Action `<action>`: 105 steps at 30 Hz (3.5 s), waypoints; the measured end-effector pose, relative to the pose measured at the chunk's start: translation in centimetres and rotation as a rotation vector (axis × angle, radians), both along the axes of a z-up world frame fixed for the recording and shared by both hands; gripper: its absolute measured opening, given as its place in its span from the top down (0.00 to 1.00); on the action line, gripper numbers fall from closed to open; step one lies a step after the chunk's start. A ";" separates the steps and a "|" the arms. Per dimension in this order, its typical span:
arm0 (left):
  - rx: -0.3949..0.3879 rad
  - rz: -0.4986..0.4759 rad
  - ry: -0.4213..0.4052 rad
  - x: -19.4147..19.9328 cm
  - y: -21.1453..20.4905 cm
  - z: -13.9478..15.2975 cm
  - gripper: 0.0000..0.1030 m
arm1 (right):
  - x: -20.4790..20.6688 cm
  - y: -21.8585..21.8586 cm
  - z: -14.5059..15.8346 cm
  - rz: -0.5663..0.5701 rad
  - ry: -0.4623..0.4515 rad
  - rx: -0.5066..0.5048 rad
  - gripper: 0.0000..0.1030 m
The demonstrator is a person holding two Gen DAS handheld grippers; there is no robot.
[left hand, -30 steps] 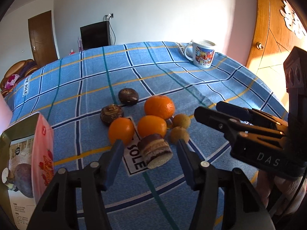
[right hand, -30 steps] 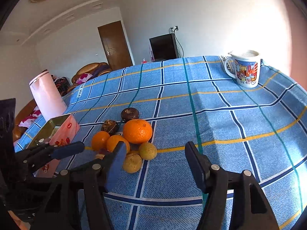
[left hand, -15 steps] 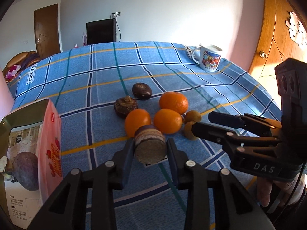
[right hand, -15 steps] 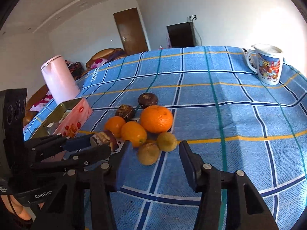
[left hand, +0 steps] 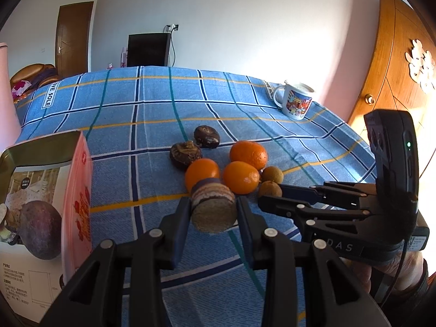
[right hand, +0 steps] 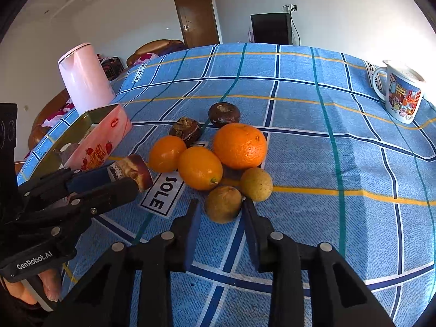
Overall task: Organize fruits
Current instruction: 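Grasp a round brownish-yellow fruit with the right tool while the left tool holds the disc, then lower both held items into the tin box and open both tools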
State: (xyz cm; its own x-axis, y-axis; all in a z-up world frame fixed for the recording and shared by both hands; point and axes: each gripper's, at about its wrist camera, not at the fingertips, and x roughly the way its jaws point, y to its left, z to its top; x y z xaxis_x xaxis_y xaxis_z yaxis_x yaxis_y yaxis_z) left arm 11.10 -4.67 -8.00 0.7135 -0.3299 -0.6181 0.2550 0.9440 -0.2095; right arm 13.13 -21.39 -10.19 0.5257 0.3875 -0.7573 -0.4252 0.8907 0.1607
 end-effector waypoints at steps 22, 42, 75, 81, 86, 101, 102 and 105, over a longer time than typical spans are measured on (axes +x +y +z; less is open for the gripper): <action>0.023 0.044 -0.176 -2.8 0.3 1.7 0.65 | -2.4 -1.2 2.5 0.007 -0.194 0.115 0.72; 0.064 0.074 -0.287 -4.7 0.0 2.3 0.65 | -4.9 -2.2 3.8 0.016 -0.336 0.179 0.72; 0.115 0.187 -0.381 -7.7 3.5 4.0 0.65 | -7.7 0.4 5.9 0.102 -0.468 0.234 0.72; 0.090 0.323 -0.347 -8.0 9.4 3.9 0.65 | -7.6 6.4 6.6 0.246 -0.431 0.226 0.72; 0.071 0.412 -0.305 -8.3 13.6 2.7 0.65 | -7.3 11.3 5.6 0.336 -0.367 0.199 0.72; 0.050 0.465 -0.201 -7.4 17.0 0.8 0.64 | -6.7 18.9 2.5 0.463 -0.196 0.043 0.71; 0.052 0.468 -0.205 -7.5 17.0 1.0 0.59 | -6.7 18.9 2.4 0.464 -0.194 0.043 0.70; 0.063 0.469 -0.218 -7.7 16.5 1.5 0.52 | -6.9 17.9 2.8 0.455 -0.217 0.064 0.55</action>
State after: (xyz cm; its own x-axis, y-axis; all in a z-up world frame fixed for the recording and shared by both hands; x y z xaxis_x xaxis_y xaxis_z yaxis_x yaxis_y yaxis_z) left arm 3.38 11.87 -6.49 0.8900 0.0891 -0.4471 -0.1669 0.9763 -0.1377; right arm 6.19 -3.46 -7.35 0.4352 0.6559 -0.6168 -0.7974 0.5989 0.0742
